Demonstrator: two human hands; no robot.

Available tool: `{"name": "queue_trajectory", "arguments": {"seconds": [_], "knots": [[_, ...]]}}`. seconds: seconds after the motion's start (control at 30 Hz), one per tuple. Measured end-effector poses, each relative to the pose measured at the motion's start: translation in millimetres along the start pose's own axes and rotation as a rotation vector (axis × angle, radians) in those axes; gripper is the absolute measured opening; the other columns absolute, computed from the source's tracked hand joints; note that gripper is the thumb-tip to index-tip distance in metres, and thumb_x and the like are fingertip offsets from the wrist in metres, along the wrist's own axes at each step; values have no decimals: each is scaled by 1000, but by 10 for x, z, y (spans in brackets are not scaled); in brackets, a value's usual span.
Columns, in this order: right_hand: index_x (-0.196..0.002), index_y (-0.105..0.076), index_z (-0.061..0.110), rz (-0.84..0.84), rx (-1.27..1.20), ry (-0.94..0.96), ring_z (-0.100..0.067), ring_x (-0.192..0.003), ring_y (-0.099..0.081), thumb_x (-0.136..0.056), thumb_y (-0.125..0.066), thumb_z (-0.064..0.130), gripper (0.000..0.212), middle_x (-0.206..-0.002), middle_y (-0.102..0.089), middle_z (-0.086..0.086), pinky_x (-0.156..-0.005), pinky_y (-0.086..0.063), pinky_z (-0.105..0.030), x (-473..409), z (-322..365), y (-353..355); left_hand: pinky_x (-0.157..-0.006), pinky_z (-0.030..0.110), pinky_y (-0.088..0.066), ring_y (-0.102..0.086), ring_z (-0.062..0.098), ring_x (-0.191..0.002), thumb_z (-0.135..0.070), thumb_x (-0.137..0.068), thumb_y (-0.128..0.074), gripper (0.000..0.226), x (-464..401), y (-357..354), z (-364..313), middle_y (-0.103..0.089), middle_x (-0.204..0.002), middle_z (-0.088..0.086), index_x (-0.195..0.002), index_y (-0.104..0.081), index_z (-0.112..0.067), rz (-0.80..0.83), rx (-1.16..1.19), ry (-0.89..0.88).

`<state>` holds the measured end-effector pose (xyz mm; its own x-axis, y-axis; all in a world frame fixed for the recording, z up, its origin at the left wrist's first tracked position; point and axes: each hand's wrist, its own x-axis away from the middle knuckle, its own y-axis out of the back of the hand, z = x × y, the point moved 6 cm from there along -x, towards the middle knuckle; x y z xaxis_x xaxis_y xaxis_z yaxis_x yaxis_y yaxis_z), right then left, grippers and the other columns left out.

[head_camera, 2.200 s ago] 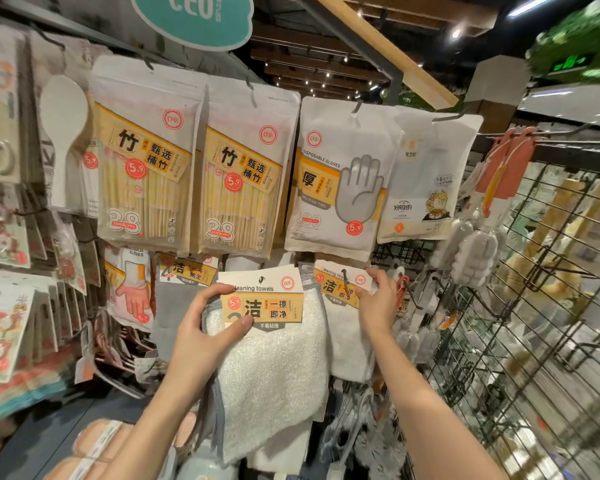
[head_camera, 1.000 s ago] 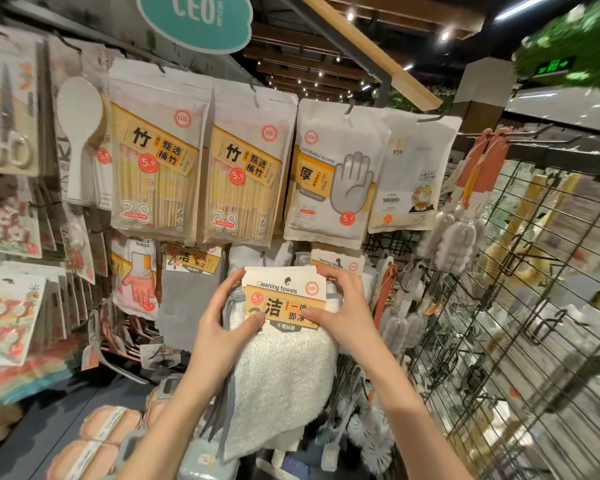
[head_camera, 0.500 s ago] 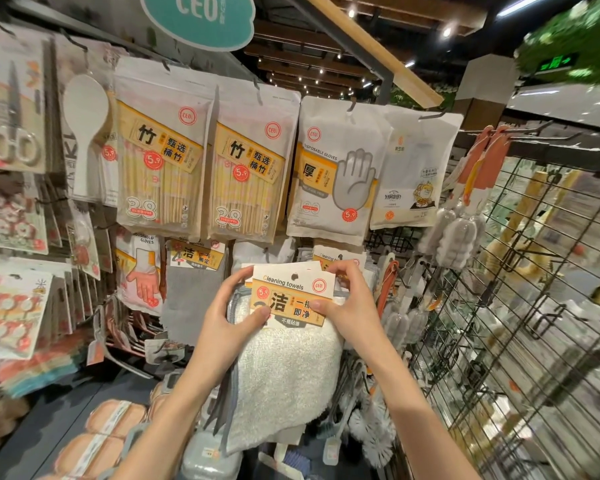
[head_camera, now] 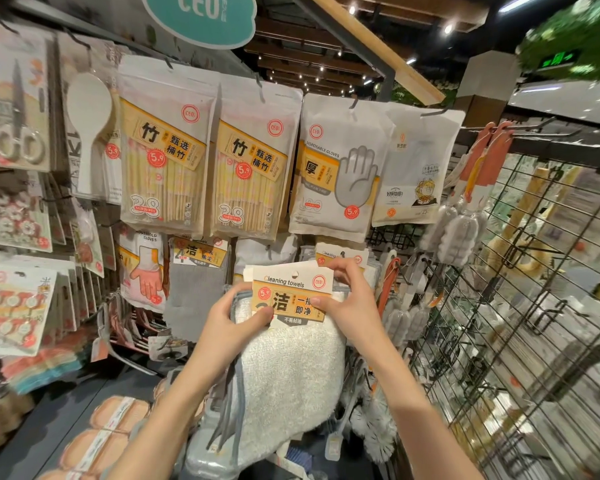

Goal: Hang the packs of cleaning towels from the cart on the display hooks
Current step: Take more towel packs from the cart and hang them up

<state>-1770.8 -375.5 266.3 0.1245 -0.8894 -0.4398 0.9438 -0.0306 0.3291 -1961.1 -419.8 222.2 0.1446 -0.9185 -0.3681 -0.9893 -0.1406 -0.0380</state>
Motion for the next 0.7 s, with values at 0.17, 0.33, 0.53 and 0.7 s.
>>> {"name": "queue_trajectory", "arguments": {"seconds": [0.17, 0.33, 0.53, 0.7], "knots": [[-114, -57, 24, -29, 73, 7, 2, -108, -49, -72, -76, 3, 50, -115, -59, 8, -91, -40, -14, 24, 1, -10, -68, 20, -53, -68, 8, -88, -10, -83, -72, 34, 8, 17, 52, -73, -97, -8, -88, -68, -44, -54, 47, 19], [-116, -54, 33, -41, 105, -1, -7, -109, -44, -73, -77, 10, 54, -117, -52, 6, -89, -31, -2, 66, 8, -19, -60, 12, -50, -68, 1, -80, -9, -81, -74, 30, -31, 48, 24, -74, -92, -12, -88, -69, -37, -106, 74, 25], [-118, -53, 22, 13, 40, -7, -9, -105, -52, -74, -75, 2, 53, -117, -58, 7, -86, -41, -12, 61, 22, -37, -58, 12, -50, -68, 2, -77, -8, -79, -76, 27, -40, 42, 51, -74, -92, -10, -93, -68, -30, -125, 118, 49], [-105, -52, 27, 28, -45, -51, -17, -103, -58, -74, -75, 0, 47, -108, -63, 4, -84, -53, -35, 41, -53, -7, -58, 12, -50, -70, 5, -77, -14, -78, -77, 25, -52, 34, 91, -74, -95, -7, -94, -68, -31, -126, 111, 67]]}}
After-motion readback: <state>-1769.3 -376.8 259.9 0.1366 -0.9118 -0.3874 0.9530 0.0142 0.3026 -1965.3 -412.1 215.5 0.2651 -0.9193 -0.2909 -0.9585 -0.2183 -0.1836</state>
